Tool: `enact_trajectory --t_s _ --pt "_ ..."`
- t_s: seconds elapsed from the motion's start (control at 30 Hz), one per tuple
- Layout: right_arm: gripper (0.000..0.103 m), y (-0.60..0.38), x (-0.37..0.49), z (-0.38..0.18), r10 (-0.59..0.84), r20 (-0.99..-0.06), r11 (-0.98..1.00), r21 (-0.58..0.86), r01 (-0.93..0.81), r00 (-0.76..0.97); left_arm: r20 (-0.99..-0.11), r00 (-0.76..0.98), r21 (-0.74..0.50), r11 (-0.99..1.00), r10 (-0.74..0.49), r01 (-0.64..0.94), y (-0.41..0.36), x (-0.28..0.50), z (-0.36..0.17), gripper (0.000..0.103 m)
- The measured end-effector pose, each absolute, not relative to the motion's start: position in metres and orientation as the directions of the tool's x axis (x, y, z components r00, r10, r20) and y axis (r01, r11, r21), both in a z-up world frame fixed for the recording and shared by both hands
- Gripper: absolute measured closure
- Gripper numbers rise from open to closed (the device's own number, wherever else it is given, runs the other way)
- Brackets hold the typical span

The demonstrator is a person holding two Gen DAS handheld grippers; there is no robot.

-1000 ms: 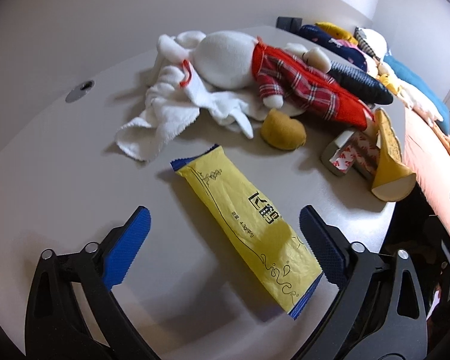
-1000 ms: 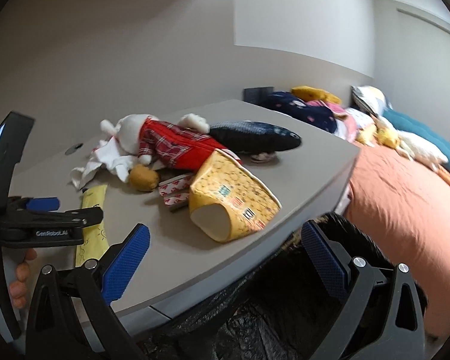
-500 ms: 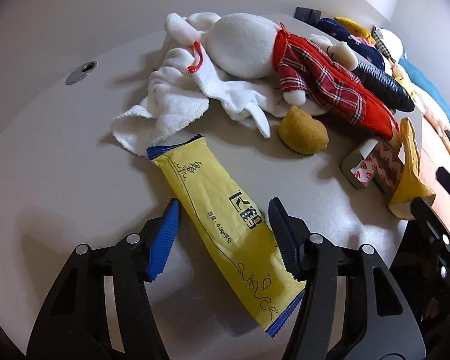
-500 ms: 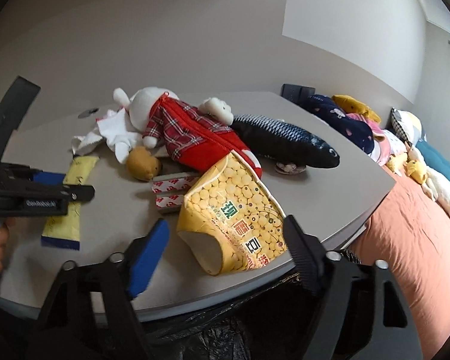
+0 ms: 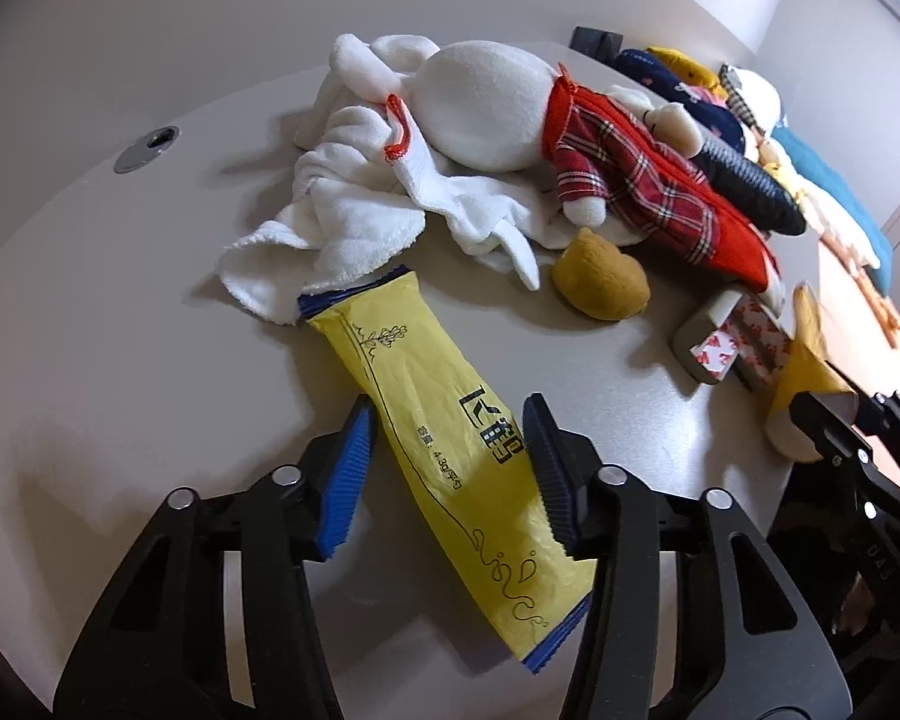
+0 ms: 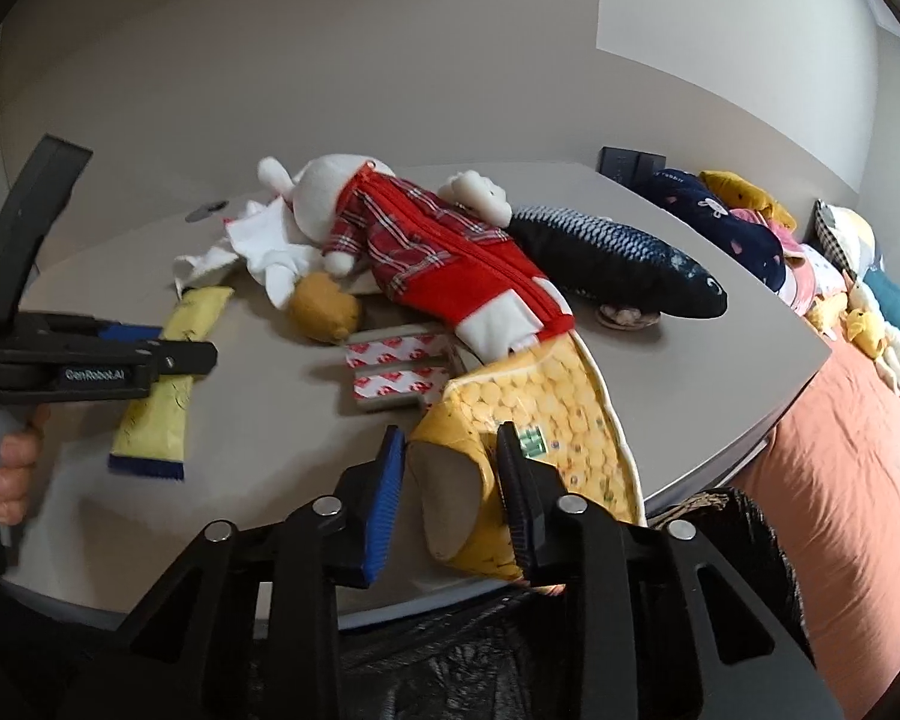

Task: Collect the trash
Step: 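Grasp the yellow wrapper with the left tool while the right tool grasps the yellow cup, then carry both items over the black bin and open both tools to drop them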

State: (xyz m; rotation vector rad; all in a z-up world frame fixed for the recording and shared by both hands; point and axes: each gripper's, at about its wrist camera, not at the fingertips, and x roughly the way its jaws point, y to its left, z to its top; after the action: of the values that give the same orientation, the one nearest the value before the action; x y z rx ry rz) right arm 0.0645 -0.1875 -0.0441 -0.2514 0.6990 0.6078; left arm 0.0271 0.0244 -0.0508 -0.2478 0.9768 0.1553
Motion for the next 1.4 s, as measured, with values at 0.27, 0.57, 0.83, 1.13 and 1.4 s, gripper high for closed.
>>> enact_trajectory --t_s 0.27,0.57,0.83,1.13,1.4 --pt "0.088 -0.201 0.067 -0.038 0.435 -0.657 0.858 0.094 -0.505 0.616 -0.808 0.587 -0.211 0.955 -0.050 -0.209 0.031 0.012 -0.046 0.081" --pt "0.088 -0.218 0.046 -0.018 0.421 -0.614 0.884 0.113 -0.454 0.668 -0.769 0.636 -0.222 0.961 -0.069 -0.164 0.031 -0.010 -0.023 0.084" --pt "0.088 -0.243 0.023 -0.001 0.381 -0.590 0.915 0.129 -0.383 0.712 -0.727 0.680 -0.205 0.975 -0.096 -0.081 0.006 -0.025 0.002 0.084" --pt "0.088 -0.276 -0.003 0.010 0.320 -0.580 0.944 0.129 -0.303 0.749 -0.712 0.684 -0.207 0.978 -0.160 0.014 -0.030 -0.026 0.012 0.084" --pt "0.087 -0.305 -0.020 0.014 0.258 -0.582 0.966 0.130 -0.224 0.772 -0.710 0.667 -0.205 0.972 -0.226 0.111 -0.069 -0.021 0.014 0.084"
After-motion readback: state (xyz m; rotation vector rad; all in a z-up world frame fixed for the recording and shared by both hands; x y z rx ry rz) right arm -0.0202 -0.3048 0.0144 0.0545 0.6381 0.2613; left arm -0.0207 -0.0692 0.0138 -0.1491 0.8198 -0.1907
